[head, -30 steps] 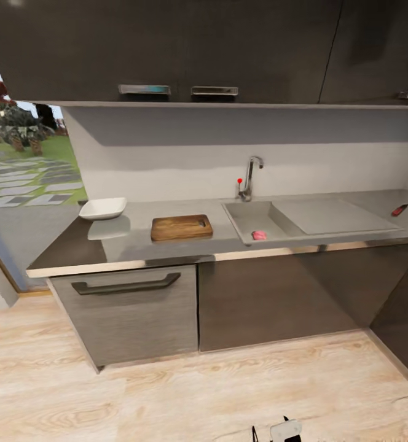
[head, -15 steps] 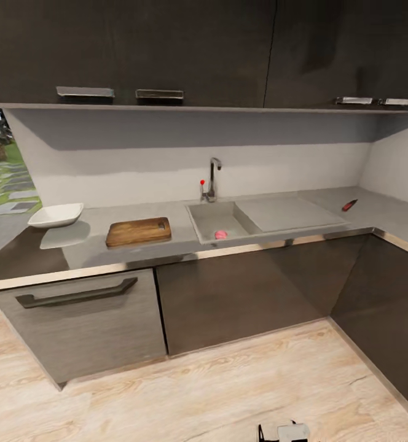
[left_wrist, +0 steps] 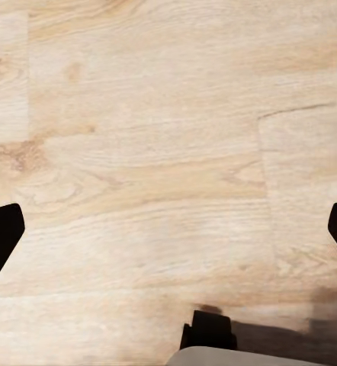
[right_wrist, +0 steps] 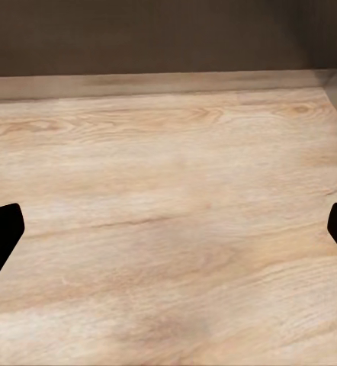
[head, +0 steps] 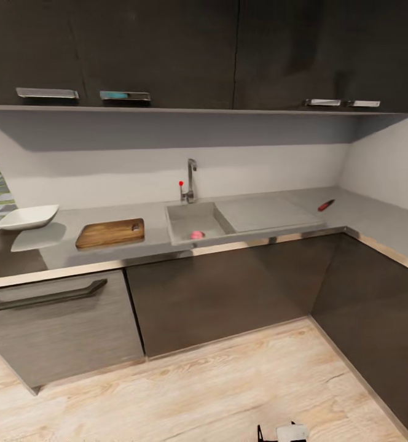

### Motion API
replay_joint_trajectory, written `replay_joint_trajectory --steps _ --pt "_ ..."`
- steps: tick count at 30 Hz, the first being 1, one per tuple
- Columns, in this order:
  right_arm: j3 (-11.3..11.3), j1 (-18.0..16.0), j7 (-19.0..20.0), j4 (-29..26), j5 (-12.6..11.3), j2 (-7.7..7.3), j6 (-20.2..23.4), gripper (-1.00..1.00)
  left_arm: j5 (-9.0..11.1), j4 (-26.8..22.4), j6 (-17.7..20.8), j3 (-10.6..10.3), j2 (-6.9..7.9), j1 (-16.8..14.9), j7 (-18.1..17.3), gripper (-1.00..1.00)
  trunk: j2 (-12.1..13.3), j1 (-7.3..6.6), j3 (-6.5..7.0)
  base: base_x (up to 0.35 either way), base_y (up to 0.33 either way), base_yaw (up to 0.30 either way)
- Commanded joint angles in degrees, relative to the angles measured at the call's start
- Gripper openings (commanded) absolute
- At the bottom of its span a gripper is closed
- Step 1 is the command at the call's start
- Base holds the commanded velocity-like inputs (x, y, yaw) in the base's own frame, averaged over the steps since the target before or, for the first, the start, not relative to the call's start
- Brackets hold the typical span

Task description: In the kitchen, take the Vidalia onion out of the sink, dice it on the chopping board with the paring knife, put the diced onion into the bowl on the countertop, then place both the paring knife and the chopping board into the sink.

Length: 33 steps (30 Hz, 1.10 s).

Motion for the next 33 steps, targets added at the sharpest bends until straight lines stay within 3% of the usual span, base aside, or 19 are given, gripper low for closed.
replay_joint_trajectory --steps 1,16,33 --pt "-0.46 -0.02 -0.25 0.05 0.6 0.02 -0.1 1.0 0.46 0.05 -0.22 0.01 -0.01 -0.04 -0.12 1.0 -0.03 0.0 -0.05 0.0 -0.316 0.195" --pt "-0.47 -0.02 -0.24 0.07 0.66 0.03 -0.09 1.0 0.45 0.05 -0.22 0.04 -0.01 -0.04 -0.12 1.0 -0.03 0.0 -0.05 0.019 -0.316 0.234" --pt "-0.47 -0.01 -0.16 0.07 0.67 0.03 -0.09 1.0 0.43 0.05 -0.22 0.06 -0.01 -0.04 -0.12 1.0 -0.03 0.0 -0.05 0.206 -0.268 0.016"
